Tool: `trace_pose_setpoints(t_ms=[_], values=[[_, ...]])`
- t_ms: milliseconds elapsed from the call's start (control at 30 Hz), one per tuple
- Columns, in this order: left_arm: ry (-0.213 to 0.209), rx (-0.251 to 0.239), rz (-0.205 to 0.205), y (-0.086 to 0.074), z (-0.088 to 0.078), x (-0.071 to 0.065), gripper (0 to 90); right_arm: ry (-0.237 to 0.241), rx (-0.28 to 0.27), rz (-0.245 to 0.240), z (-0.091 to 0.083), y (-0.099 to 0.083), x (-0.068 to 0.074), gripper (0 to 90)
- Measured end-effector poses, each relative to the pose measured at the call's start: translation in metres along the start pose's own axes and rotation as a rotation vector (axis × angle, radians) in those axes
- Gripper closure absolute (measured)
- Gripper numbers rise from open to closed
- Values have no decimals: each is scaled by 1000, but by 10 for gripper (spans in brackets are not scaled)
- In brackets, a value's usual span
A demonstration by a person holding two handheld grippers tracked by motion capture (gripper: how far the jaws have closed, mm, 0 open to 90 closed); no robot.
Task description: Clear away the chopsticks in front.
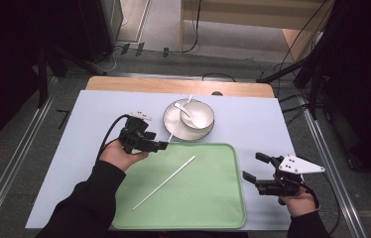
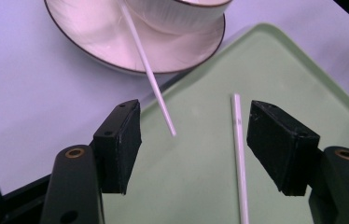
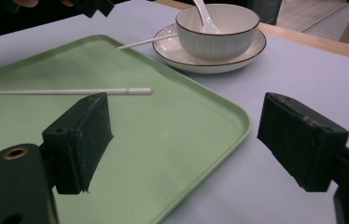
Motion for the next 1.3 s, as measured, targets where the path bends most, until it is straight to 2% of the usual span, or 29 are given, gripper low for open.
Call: trace_pose_setpoints(t_ms=[133, 233, 400, 533, 700, 867, 1000, 1033, 1100, 1133, 1300], values=[[29, 9, -11, 11, 15, 11, 383, 0, -1, 0, -1, -1, 1, 180], [34, 5, -23, 19, 24, 19, 398, -1, 0, 2, -2, -1, 2, 180], [68, 21, 3, 33, 41, 30, 425, -6, -2, 3, -4, -1, 2, 180], [75, 18, 0, 36, 47, 33, 446, -14, -3, 7, -6, -2, 2, 181], [89, 43, 30, 41, 62, 30, 476, -23, -9, 9, -10, -3, 1, 181], [95, 66, 4, 40, 76, 34, 513, -28, -8, 13, -12, -4, 2, 181], [104, 86, 17, 38, 85, 33, 555, -28, -9, 15, -13, -5, 2, 181], [132, 107, 24, 39, 90, 31, 603, -30, -9, 17, -14, -5, 2, 181], [143, 111, 33, 39, 92, 31, 633, -32, -10, 18, -14, -5, 2, 181], [146, 109, 29, 41, 95, 30, 703, -32, -11, 17, -14, -5, 1, 181], [151, 111, 12, 45, 100, 28, 796, -33, -15, 17, -15, -5, 1, 181]])
Point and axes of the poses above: each handheld gripper's, and its own axes: z roughly forward along the jaws, y roughly out of its top, x roughly to its left, the point moved 2 cm from there along z, roughly forward along the jaws, and after that the axes turned 2 degrees about -x, right-handed, at the moved point
